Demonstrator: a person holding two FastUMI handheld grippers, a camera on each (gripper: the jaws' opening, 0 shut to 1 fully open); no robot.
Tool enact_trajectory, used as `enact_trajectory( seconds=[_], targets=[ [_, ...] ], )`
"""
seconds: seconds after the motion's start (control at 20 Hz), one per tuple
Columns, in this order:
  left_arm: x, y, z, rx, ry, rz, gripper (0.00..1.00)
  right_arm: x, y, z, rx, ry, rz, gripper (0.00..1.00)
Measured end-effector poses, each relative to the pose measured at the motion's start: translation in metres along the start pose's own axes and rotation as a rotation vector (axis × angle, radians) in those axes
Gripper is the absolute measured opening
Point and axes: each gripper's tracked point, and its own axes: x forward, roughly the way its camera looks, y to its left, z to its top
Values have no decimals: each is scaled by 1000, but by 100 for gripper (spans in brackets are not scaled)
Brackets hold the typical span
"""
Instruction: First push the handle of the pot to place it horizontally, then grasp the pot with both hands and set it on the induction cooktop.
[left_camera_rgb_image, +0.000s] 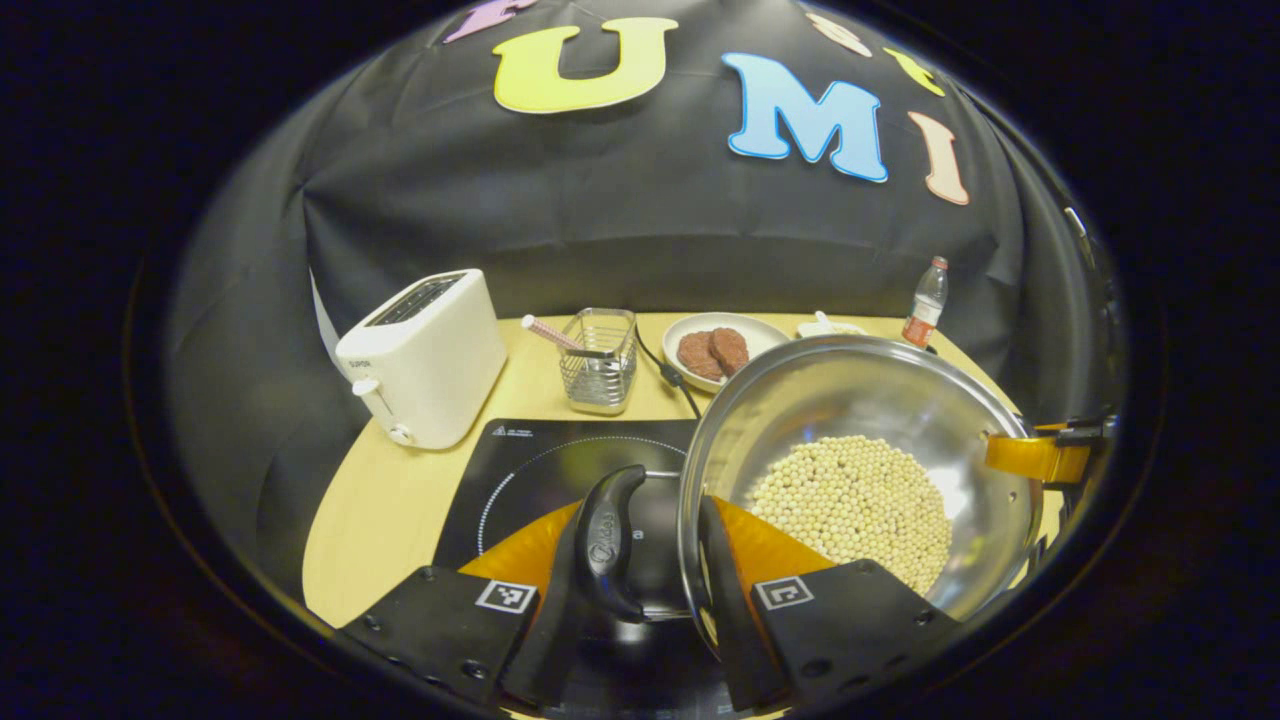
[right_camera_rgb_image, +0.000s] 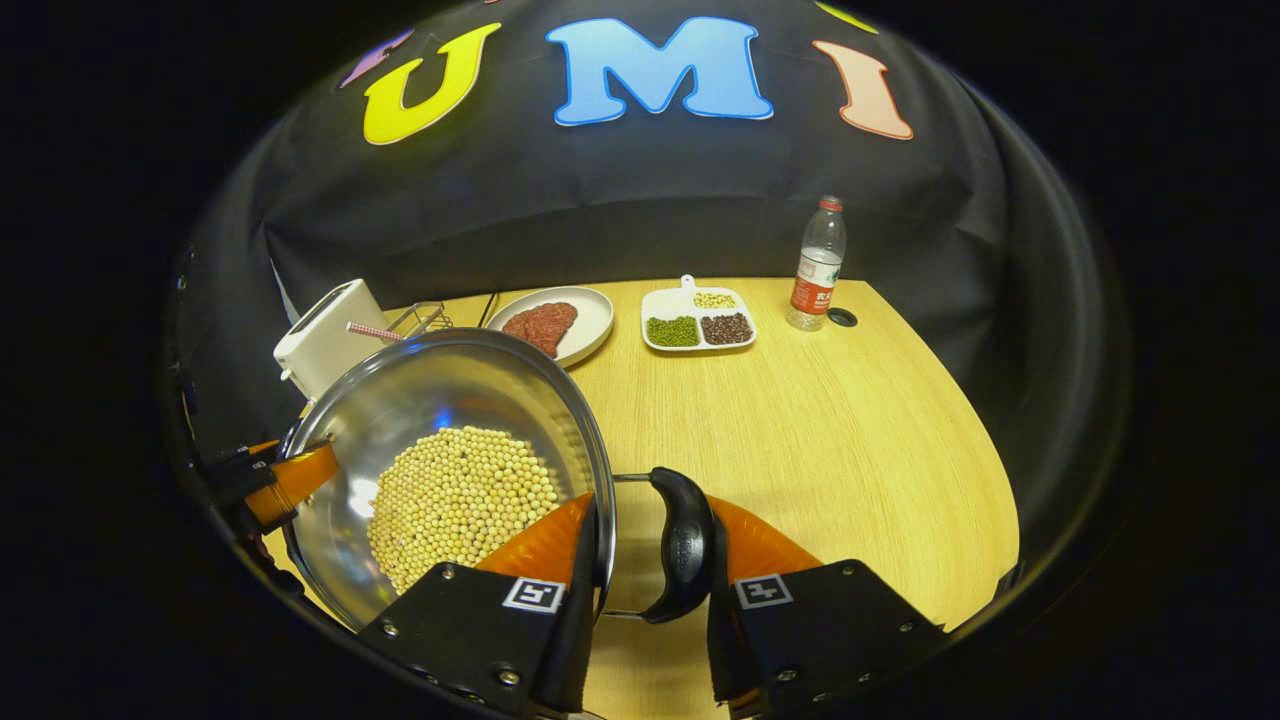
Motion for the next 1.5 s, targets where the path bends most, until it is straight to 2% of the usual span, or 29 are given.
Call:
enact_trajectory(
  seconds=[0.05,0.15,0.55,0.6,0.8,0.85,1.0,1.25,1.3,1.4,1.5],
  targets=[
    [2,7,0,-1,3,1,68,1,7,-1,1,1,0,47],
    [5,22,-2,-2,4,3,65,5,18,-2,2,5,0,47],
    [18,80,-5,5,17,21,65,24,70,-4,14,28,12,47],
    [22,87,-5,5,20,22,69,26,75,-3,13,31,13,47],
    [28,112,-6,4,26,32,62,34,98,-4,15,43,18,47],
    [30,119,-7,6,25,35,65,37,104,-4,16,45,20,47],
    [35,137,-11,5,23,44,65,42,121,-4,16,49,26,47],
    [45,157,-21,-11,32,48,65,51,139,-6,10,57,21,47],
    [46,159,-21,-11,32,53,62,51,141,-4,14,52,19,47],
    [50,163,-20,-3,21,59,66,52,145,-5,15,53,18,47],
    [53,168,-21,-4,19,59,63,54,147,-4,21,52,18,47]
  ],
)
